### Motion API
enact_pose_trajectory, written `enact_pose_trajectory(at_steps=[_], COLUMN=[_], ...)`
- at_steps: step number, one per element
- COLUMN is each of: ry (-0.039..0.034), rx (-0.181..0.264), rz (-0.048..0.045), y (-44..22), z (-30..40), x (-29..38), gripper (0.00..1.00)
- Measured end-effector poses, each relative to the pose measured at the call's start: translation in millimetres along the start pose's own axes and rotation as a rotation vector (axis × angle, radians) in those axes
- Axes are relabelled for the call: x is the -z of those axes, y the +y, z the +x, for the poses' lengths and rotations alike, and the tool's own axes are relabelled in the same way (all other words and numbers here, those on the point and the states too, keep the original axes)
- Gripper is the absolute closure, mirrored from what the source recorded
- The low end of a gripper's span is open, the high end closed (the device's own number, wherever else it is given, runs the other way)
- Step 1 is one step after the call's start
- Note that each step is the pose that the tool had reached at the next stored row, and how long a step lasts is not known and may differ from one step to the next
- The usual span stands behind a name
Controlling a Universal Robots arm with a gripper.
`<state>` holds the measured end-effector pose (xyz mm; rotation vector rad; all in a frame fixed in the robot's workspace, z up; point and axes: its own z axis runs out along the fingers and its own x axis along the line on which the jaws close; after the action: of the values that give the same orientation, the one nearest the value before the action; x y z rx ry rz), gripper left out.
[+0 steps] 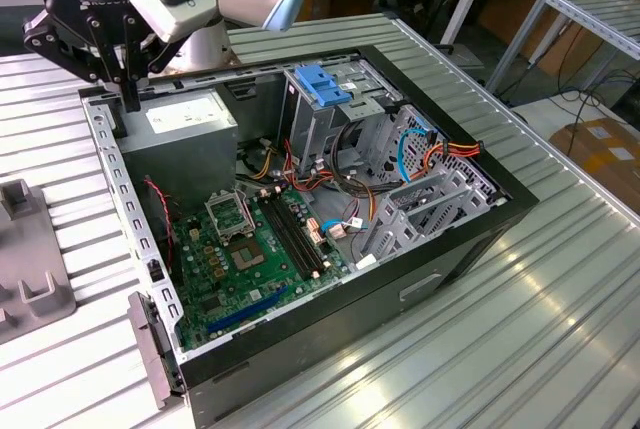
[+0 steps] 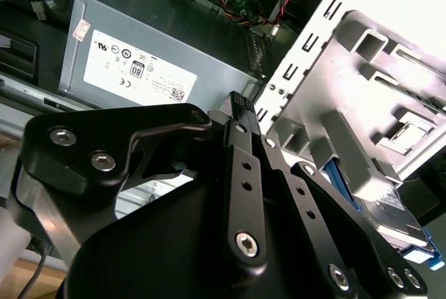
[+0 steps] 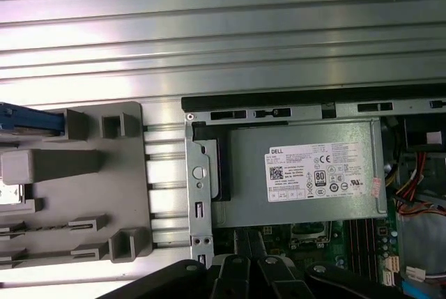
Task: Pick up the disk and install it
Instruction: 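Reach for the disk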
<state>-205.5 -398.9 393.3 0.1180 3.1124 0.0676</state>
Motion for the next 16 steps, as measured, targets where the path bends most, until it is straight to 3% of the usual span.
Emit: enact_pose_trajectory(at_steps=[16], ry=[0.0000], rx=[0.000], rz=[0.0000], y=[-0.4], z=[6.0], x=[0.2], gripper=[0.90])
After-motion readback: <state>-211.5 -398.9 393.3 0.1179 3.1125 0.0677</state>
